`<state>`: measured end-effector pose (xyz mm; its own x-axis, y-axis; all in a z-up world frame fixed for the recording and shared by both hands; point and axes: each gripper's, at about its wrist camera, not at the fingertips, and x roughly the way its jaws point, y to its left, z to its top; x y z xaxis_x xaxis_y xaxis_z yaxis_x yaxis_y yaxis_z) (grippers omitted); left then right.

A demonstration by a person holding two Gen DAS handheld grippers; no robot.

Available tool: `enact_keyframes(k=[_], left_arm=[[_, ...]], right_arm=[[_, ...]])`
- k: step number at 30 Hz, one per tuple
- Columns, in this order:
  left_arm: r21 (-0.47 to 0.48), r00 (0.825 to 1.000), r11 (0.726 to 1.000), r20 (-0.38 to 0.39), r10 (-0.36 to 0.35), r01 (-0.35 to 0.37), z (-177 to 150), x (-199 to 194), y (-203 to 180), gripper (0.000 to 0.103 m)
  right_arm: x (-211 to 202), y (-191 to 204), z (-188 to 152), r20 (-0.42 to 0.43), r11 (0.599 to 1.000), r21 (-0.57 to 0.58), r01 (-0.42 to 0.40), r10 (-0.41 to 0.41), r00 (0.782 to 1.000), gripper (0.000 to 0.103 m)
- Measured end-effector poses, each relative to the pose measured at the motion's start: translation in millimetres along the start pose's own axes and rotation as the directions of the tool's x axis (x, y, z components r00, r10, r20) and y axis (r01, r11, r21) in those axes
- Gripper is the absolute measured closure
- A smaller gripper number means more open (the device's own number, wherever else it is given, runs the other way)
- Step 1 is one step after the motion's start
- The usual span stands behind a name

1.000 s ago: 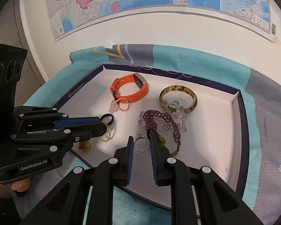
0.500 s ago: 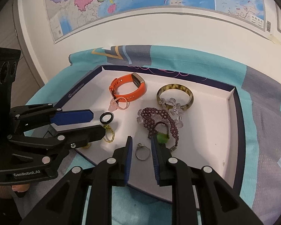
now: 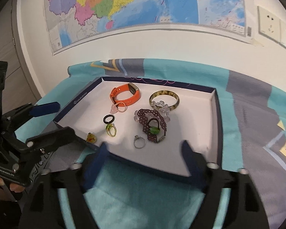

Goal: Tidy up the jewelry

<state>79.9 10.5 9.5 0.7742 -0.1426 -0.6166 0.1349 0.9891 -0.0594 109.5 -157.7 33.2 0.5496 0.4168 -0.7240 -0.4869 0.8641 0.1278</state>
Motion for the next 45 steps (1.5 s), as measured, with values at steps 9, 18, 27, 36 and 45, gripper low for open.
enact_keyframes(k=[9, 18, 27, 36, 45], left_arm=[[-0.044, 0.999, 0.998, -0.002, 0.051, -0.051, -18, -22, 2, 0.006], [-0.058, 0.996, 0.995, -0.016, 0.084, -0.085, -30, -29, 2, 0.006], [-0.063, 0.995, 0.993, -0.022, 0.101, -0.102, -34, -33, 0, 0.006], [-0.053, 0.993, 0.992, -0.011, 0.116, -0.117, -36, -38, -4, 0.006], [-0.052, 0.993, 0.991, -0.009, 0.122, -0.122, -35, -37, -6, 0.006]], right_arm=[[-16, 10, -22, 0.004, 0.999, -0.009, 0.053, -0.053, 0.999, 0.007], [-25, 15, -31, 0.001, 0.998, 0.014, 0.057, -0.057, 0.998, 0.007], [-26, 21, -37, -0.004, 0.998, 0.011, 0.058, -0.058, 0.998, 0.007], [-29, 23, -41, -0.004, 0.998, 0.016, 0.055, -0.055, 0.998, 0.007], [-28, 21, -41, -0.002, 0.998, 0.021, 0.056, -0.056, 0.998, 0.007]])
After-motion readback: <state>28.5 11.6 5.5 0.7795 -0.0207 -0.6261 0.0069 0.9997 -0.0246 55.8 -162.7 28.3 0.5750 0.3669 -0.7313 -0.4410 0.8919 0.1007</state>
